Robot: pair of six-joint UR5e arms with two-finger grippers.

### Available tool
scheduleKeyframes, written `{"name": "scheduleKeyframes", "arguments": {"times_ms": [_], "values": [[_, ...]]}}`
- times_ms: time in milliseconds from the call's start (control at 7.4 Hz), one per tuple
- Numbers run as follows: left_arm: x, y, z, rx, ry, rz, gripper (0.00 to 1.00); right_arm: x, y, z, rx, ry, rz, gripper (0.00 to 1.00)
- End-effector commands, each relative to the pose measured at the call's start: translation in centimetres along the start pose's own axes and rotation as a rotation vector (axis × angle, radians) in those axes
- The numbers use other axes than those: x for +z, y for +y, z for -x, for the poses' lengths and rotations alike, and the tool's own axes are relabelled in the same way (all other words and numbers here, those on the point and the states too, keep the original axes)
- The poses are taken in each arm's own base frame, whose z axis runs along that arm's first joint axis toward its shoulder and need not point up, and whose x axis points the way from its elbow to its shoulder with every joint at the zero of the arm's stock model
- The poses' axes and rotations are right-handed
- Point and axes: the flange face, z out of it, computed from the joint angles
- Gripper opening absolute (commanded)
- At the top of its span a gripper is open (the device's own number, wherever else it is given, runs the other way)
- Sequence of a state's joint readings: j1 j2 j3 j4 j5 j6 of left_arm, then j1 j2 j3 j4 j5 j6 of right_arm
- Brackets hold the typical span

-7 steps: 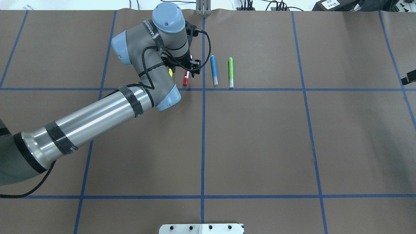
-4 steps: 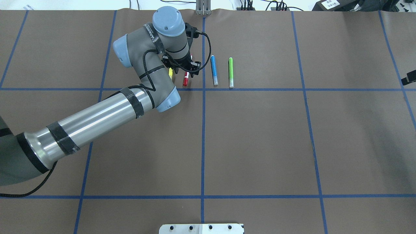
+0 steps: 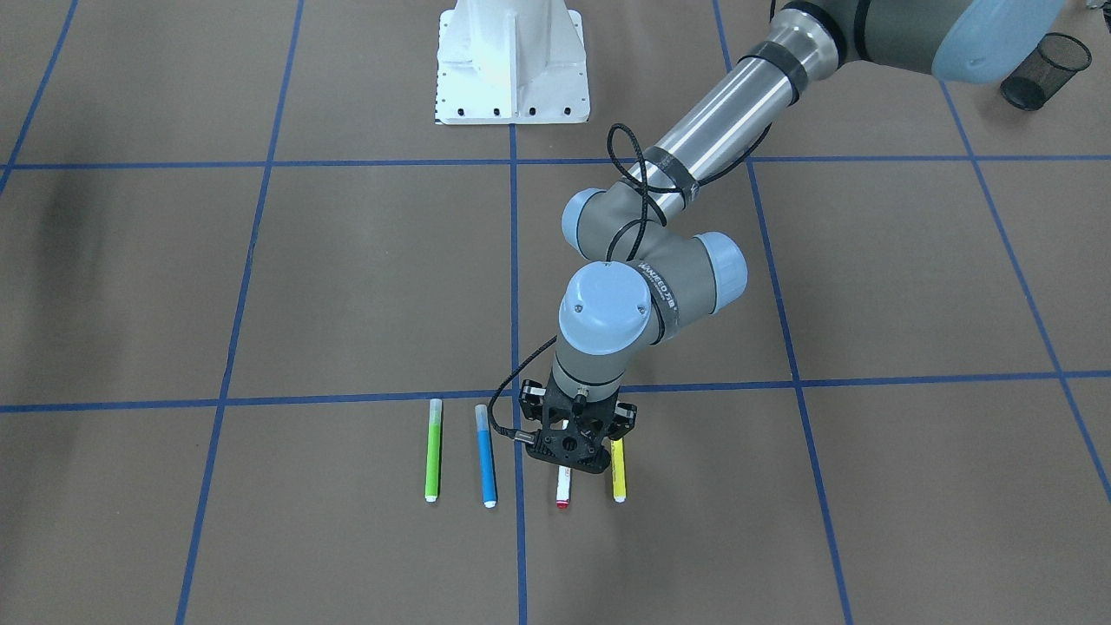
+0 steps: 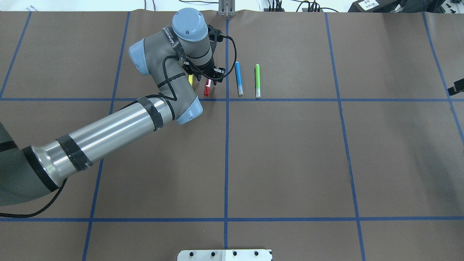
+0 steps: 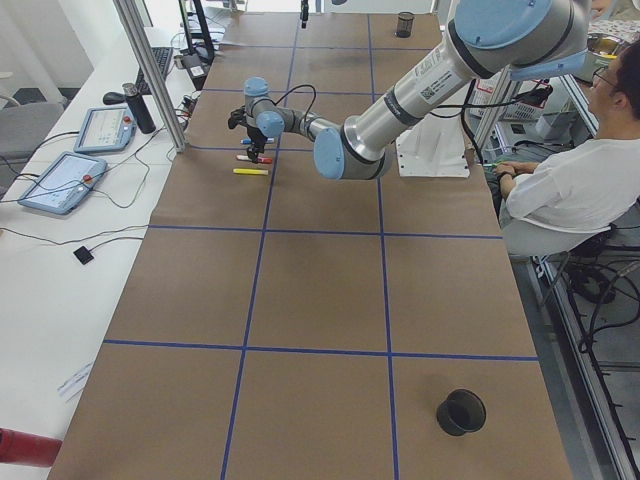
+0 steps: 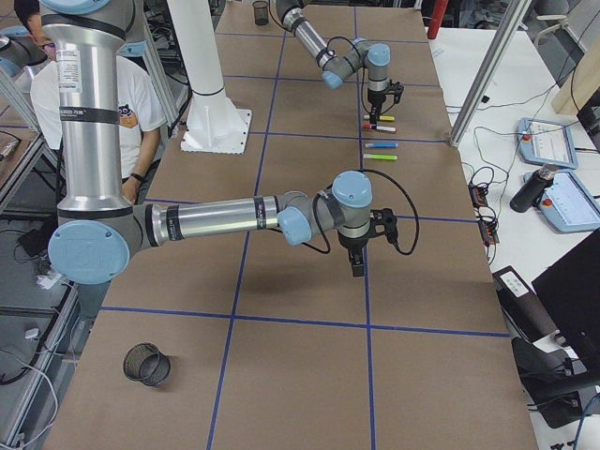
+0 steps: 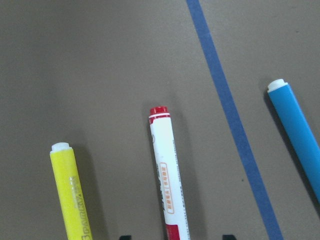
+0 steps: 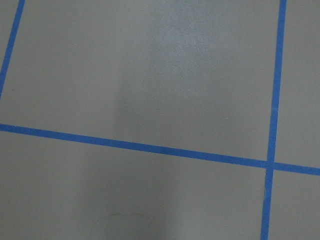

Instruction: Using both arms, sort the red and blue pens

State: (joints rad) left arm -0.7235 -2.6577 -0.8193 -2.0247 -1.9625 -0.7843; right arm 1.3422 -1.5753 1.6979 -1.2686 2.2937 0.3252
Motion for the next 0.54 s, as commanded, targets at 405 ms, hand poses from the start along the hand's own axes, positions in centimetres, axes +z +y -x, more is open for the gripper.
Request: {"name": "scheduleKeyframes", "arguments": {"times_ms": [405], "values": [[0.38,0.35,-0.37,0.004,-0.001,0.005,0.5,0.21,0.05,0.02,0.0,-0.001,0.005,1.0]]}}
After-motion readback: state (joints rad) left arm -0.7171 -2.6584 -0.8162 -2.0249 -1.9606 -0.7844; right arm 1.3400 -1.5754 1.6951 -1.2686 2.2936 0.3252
